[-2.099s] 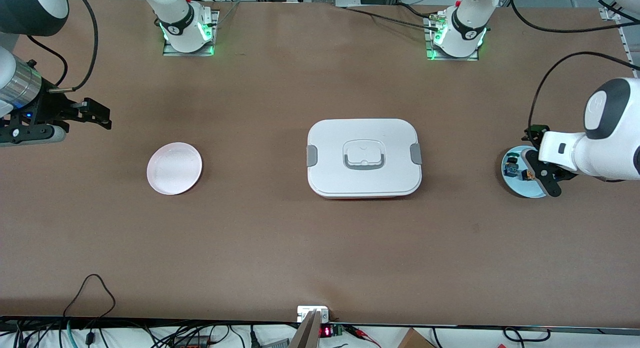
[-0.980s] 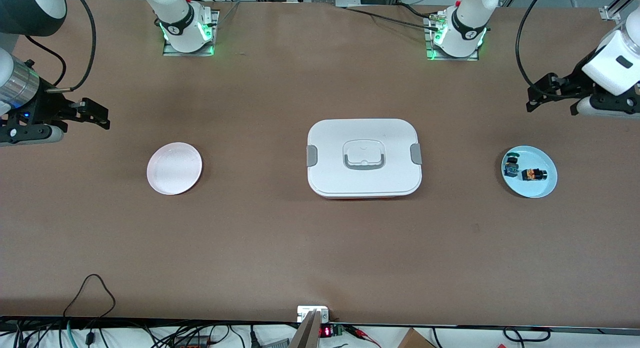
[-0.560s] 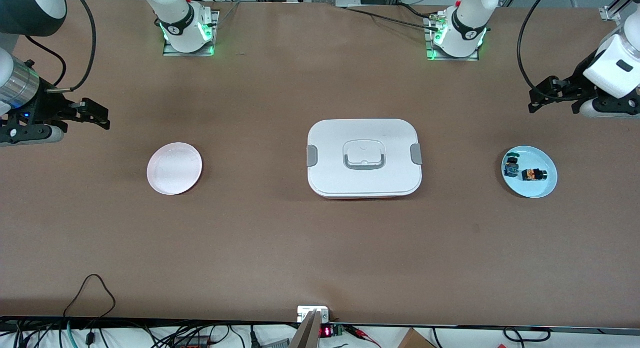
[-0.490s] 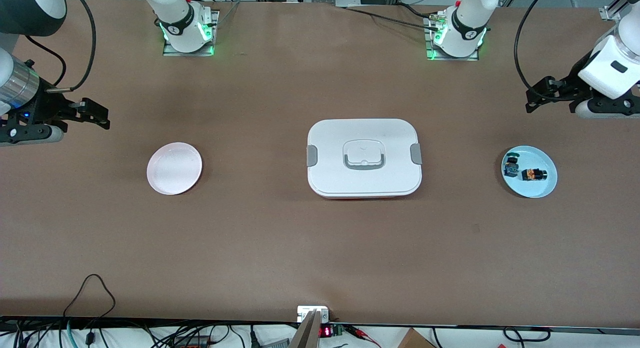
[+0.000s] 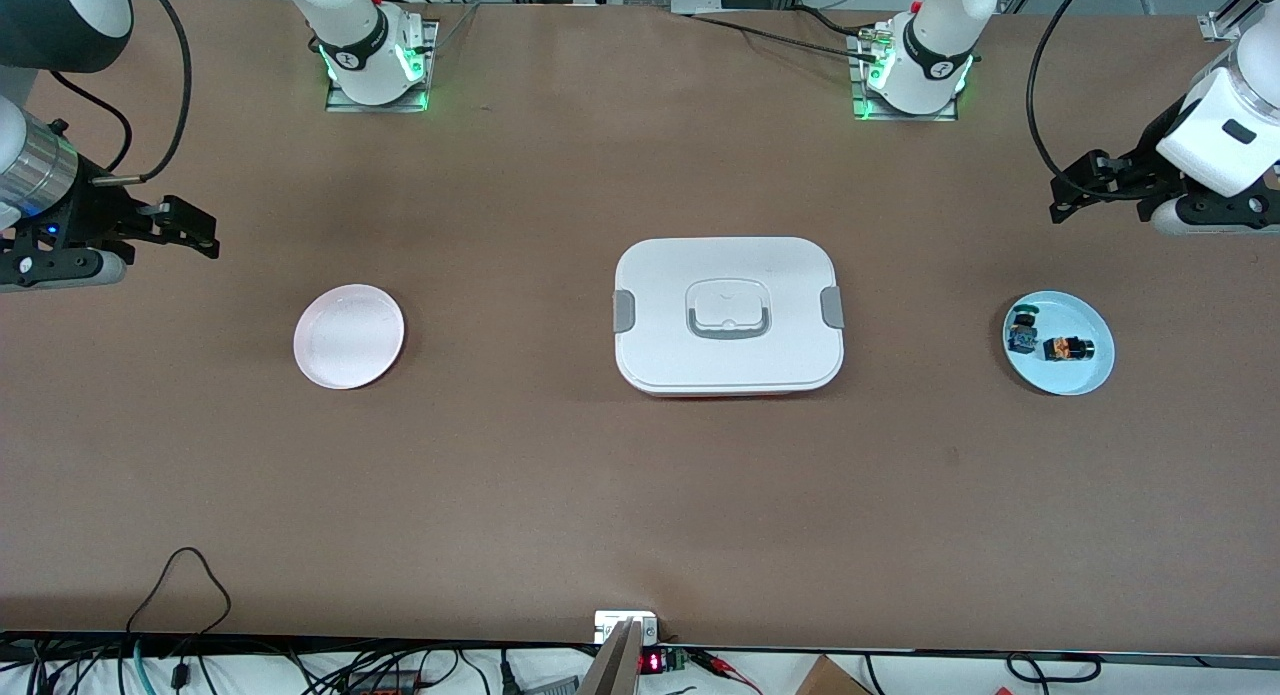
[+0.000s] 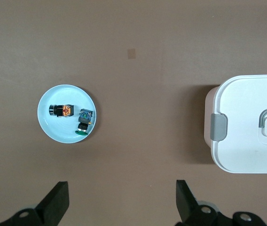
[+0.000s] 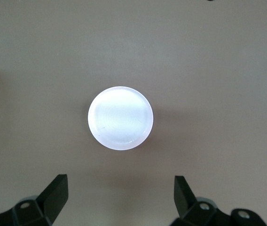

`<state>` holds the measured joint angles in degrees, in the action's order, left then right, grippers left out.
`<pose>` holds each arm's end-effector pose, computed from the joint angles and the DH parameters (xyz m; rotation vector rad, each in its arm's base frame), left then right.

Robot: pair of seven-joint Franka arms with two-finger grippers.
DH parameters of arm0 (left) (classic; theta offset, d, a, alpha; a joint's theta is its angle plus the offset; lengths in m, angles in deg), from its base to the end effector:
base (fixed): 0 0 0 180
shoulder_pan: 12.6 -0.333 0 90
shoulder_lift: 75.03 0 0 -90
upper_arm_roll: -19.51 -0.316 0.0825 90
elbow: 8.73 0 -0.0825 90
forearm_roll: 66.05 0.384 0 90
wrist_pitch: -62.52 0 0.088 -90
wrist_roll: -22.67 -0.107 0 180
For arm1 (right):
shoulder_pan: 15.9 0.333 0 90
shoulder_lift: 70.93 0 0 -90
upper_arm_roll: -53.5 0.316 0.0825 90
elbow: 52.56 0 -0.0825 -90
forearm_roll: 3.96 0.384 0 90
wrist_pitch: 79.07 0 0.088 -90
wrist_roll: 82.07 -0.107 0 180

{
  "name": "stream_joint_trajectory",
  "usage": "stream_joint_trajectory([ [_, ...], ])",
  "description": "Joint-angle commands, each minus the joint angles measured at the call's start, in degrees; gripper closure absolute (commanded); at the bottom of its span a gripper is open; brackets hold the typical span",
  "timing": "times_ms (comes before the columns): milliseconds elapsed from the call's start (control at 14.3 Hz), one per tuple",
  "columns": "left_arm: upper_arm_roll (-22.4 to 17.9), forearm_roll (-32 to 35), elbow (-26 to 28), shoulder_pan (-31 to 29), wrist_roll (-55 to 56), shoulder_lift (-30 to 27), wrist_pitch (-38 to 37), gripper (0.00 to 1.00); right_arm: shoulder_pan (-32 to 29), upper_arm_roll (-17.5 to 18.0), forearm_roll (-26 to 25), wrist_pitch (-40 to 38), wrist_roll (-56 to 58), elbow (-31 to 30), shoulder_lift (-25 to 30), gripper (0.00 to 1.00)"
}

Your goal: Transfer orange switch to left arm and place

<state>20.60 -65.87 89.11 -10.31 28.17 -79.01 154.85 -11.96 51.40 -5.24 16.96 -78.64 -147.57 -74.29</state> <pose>0.5332 -0.0315 0.6011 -3.1343 -0.0578 0.0412 0.5761 0.0169 0.5589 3.1137 0.1477 -0.0641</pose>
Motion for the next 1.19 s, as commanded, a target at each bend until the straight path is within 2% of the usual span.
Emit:
stream_joint_trajectory([
  [0,-0.13,-0.96,-1.95,0.17,0.48,0.99,-1.37,0.0,-0.07,0.08,-0.12,-0.67,-0.53,0.34,0.54,0.0],
  [1120,-0.21,-2.29,-1.95,0.17,0.57,1.08,-2.51,0.0,-0.16,0.08,-0.03,-0.49,-0.53,0.34,0.54,0.0],
])
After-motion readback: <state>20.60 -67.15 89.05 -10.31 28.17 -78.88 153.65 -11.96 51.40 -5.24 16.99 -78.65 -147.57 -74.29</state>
